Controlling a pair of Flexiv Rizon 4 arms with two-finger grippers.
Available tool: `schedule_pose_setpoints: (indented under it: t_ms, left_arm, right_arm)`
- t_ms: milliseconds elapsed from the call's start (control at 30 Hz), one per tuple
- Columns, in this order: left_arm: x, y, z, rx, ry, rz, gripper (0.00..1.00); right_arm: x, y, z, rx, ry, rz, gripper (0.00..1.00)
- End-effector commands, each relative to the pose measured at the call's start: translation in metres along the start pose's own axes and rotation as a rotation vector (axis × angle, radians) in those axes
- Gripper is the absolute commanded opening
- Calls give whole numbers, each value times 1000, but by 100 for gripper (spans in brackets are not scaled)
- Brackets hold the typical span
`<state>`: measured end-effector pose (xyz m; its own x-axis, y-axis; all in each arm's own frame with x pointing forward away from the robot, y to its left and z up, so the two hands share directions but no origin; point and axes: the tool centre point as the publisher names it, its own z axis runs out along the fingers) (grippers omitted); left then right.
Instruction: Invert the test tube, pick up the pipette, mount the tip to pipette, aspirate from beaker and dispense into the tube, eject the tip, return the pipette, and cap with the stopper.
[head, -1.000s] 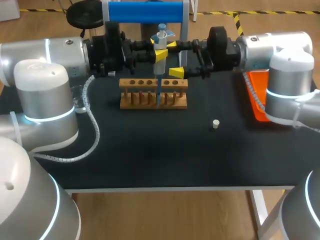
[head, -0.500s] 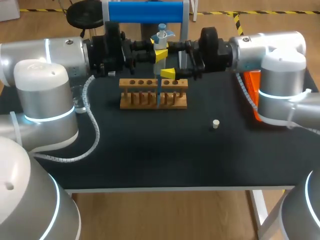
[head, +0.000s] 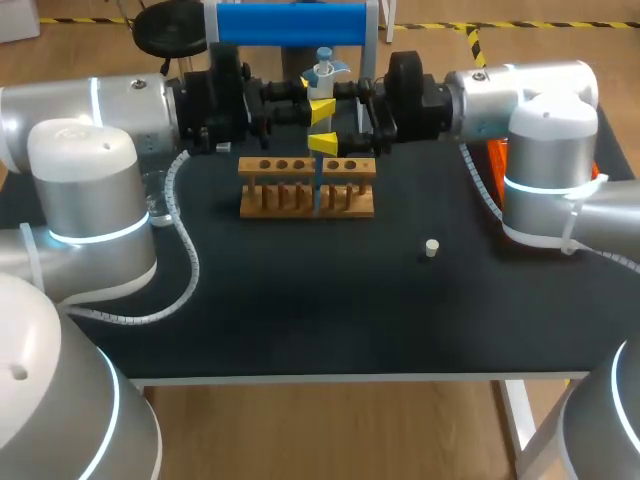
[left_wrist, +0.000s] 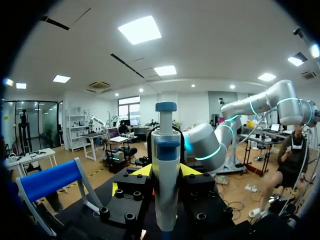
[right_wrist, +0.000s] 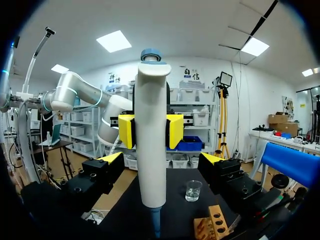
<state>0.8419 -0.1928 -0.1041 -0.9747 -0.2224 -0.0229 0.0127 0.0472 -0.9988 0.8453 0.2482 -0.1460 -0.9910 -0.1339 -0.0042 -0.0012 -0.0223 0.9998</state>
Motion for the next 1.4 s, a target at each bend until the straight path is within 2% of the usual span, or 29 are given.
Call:
schedule_pose_setpoints:
  t_ms: [33,133,167,200,267,300,433,900,933,967,1000,1400]
  left_arm:
    - [0,0,1,2,-2,1,0]
    - [0,0,1,2,-2,1,0]
    - [0,0,1,2,-2,1,0]
    - [0,0,1,2,-2,1,0]
    - [0,0,1,2,-2,1,0]
    - [0,0,1,2,-2,1,0]
    - [0,0,1,2,-2,1,0]
    - [0,0,1,2,-2,1,0]
    - [0,0,1,2,-2,1,17]
    - [0,0,1,2,-2,1,88]
    - [0,0,1,2,-2,1,100]
    - [0,0,1,2,-2,1,100]
  right_arm:
    - [-1,0,3,-4,2,-2,91]
    - [1,1,3,-5,7,-4,76]
    - [1,1,3,-6,8,-5,66]
    - [1,1,3,-6,9,-5,51]
    - [1,1,3,-6,10,-6,44]
    - [1,1,3,-6,11,-7,37]
    - [3,2,3,-6,15,-10,0]
    - [9,4,2,0,48,-27,0]
    - [9,4,2,0,50,-27,0]
    - [9,4,1,1,51,-28,0]
    - [10,5,0,2,52,-28,0]
    - [7,5,-27,4,67,-38,0]
